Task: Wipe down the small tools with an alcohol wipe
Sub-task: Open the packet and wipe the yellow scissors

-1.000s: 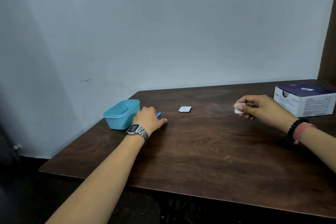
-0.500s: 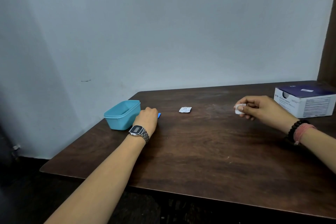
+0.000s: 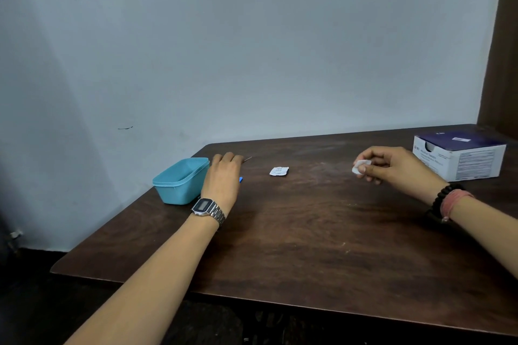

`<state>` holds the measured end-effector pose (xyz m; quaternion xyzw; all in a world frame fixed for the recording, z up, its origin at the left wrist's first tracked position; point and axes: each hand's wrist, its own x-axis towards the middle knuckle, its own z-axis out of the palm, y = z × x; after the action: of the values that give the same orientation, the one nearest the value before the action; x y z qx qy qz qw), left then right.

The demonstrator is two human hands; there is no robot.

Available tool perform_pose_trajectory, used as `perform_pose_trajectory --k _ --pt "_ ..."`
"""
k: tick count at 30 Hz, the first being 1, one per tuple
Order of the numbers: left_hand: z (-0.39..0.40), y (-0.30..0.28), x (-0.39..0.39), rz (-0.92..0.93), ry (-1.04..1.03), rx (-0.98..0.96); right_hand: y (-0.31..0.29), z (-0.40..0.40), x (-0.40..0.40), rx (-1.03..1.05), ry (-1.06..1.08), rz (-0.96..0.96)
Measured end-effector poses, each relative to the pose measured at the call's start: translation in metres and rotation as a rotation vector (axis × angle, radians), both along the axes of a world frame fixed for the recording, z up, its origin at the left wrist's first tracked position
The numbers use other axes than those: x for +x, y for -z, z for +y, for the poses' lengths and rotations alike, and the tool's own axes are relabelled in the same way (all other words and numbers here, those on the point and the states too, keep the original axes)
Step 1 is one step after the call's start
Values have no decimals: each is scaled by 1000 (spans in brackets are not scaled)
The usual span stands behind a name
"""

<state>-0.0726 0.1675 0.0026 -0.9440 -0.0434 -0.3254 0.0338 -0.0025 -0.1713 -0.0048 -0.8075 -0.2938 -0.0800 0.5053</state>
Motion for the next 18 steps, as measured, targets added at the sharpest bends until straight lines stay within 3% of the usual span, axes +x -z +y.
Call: perform_pose_trajectory --k 6,15,18 --pt "-42 -3 7 -47 283 -177 1 1 1 6 56 -22" --pt "-123 -22 47 149 613 -755 7 2 11 148 92 59" --pt "-142 -13 56 230 730 -1044 7 1 15 182 99 69"
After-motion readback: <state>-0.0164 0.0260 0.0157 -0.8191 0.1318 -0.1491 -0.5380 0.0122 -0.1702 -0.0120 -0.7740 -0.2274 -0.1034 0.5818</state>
